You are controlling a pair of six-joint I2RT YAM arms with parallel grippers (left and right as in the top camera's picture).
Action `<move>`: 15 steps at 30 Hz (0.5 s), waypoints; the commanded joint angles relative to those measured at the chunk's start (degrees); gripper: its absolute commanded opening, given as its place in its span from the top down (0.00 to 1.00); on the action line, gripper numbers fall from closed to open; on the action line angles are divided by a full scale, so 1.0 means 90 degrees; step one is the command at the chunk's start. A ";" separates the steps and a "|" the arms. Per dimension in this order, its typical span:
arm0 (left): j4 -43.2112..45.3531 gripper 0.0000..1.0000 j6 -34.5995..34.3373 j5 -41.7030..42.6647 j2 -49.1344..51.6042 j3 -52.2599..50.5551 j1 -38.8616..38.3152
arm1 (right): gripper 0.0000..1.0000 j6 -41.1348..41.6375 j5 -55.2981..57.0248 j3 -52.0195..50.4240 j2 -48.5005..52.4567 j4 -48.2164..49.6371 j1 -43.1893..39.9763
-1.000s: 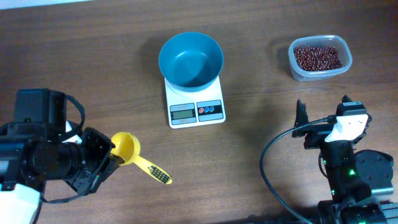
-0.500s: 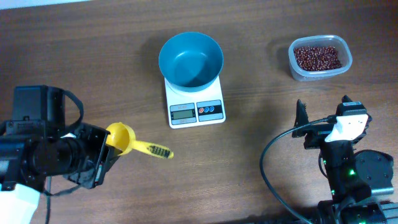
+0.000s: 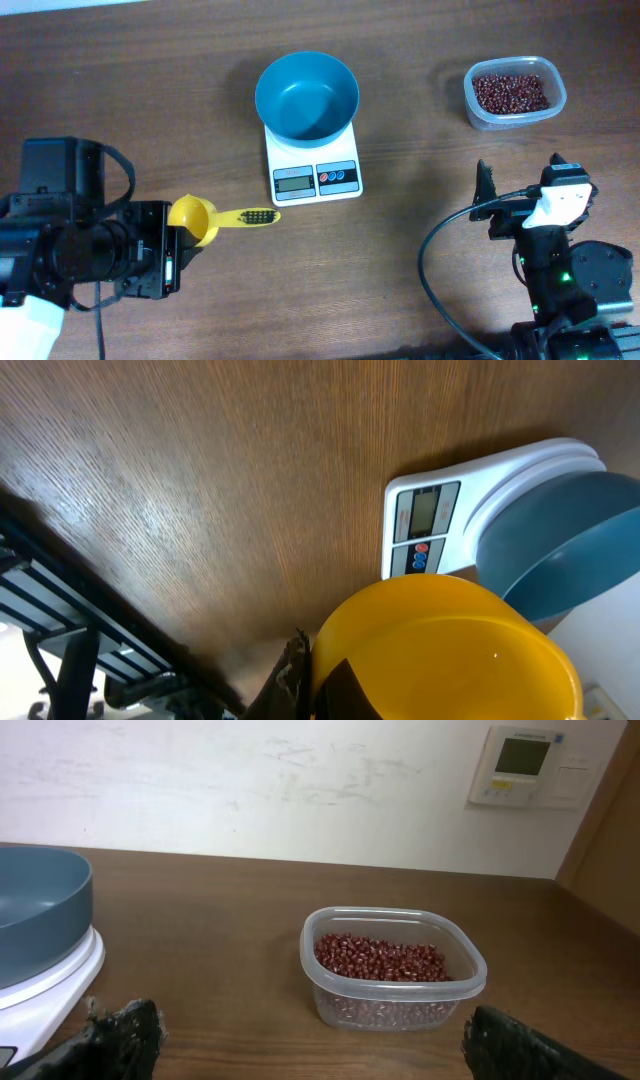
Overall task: Scoop item into bowl and weigh 50g on scale
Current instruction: 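Lift the scoop with the left gripper, handle pointing right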
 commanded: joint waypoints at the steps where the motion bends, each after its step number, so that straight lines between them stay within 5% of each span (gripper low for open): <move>1: -0.0066 1.00 -0.0114 0.0168 -0.0068 -0.0029 -0.0024 | 0.01 0.0024 0.0102 -0.0032 -0.0049 -0.0046 -0.0019; 15: -0.0134 1.00 -0.0109 0.0168 -0.0068 -0.0029 -0.0024 | 0.01 0.0022 0.0102 -0.0032 -0.0049 -0.0046 -0.0019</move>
